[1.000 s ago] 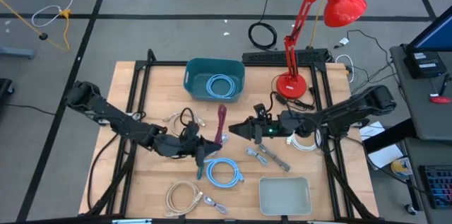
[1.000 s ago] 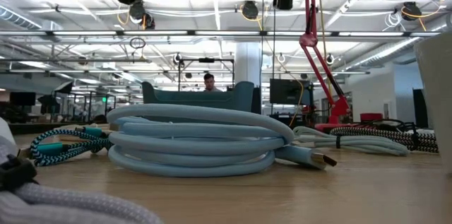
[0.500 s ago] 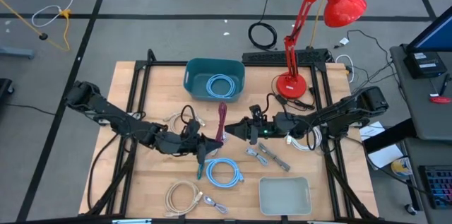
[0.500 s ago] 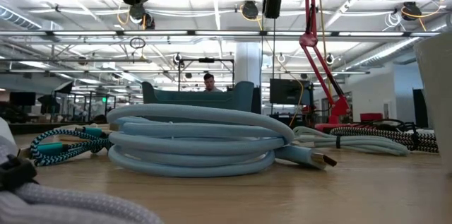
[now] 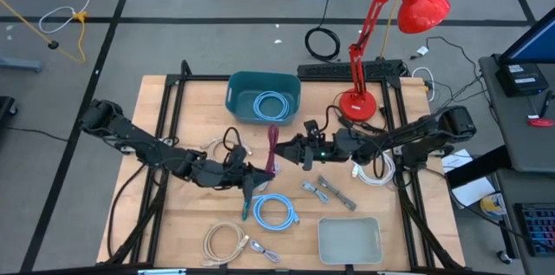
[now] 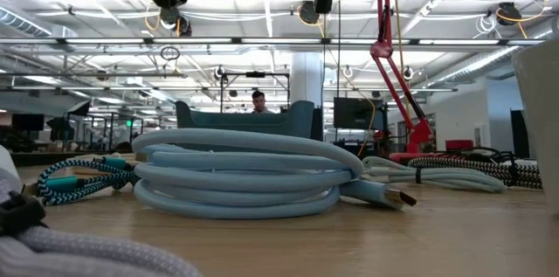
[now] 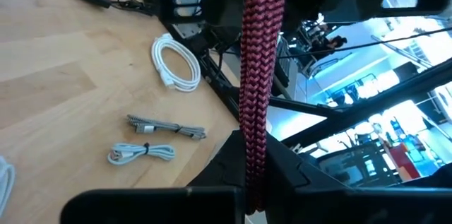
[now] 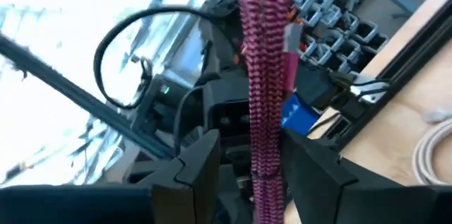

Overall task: Sort cables into bins
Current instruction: Put the red patterned charger cable into the gray bin

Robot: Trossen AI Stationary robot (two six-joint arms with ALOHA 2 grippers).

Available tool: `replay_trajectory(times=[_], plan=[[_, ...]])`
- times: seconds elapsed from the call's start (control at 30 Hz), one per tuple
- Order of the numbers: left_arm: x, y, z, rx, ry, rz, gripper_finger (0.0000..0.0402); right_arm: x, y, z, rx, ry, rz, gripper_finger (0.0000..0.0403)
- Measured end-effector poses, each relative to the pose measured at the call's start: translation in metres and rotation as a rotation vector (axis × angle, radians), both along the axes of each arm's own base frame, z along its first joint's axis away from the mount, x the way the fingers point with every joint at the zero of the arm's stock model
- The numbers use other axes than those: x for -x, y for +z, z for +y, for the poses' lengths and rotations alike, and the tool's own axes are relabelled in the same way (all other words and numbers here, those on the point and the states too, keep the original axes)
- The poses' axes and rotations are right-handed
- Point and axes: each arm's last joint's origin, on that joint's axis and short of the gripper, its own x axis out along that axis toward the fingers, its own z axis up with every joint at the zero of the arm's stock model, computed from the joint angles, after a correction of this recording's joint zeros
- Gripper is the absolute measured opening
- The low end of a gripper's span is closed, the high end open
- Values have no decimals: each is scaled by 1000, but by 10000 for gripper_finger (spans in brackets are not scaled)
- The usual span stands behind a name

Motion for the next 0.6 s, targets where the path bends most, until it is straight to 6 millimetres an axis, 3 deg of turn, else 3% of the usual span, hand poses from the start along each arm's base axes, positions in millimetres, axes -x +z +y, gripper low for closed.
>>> replay_trajectory(times=[0.2, 0.37, 0.5, 0.6], plan=[[0, 0, 1, 6, -1, 2, 30, -7, 12, 2, 90, 14, 45, 141], [0, -1, 1, 3, -1, 9, 20, -8, 9, 2, 86, 18, 89, 138], [0, -1, 1, 1, -1, 7, 19, -8, 4, 3, 81, 24, 133, 116], [-1, 1, 1, 4, -20, -10, 41, -8, 4, 3, 91, 25, 135, 87]])
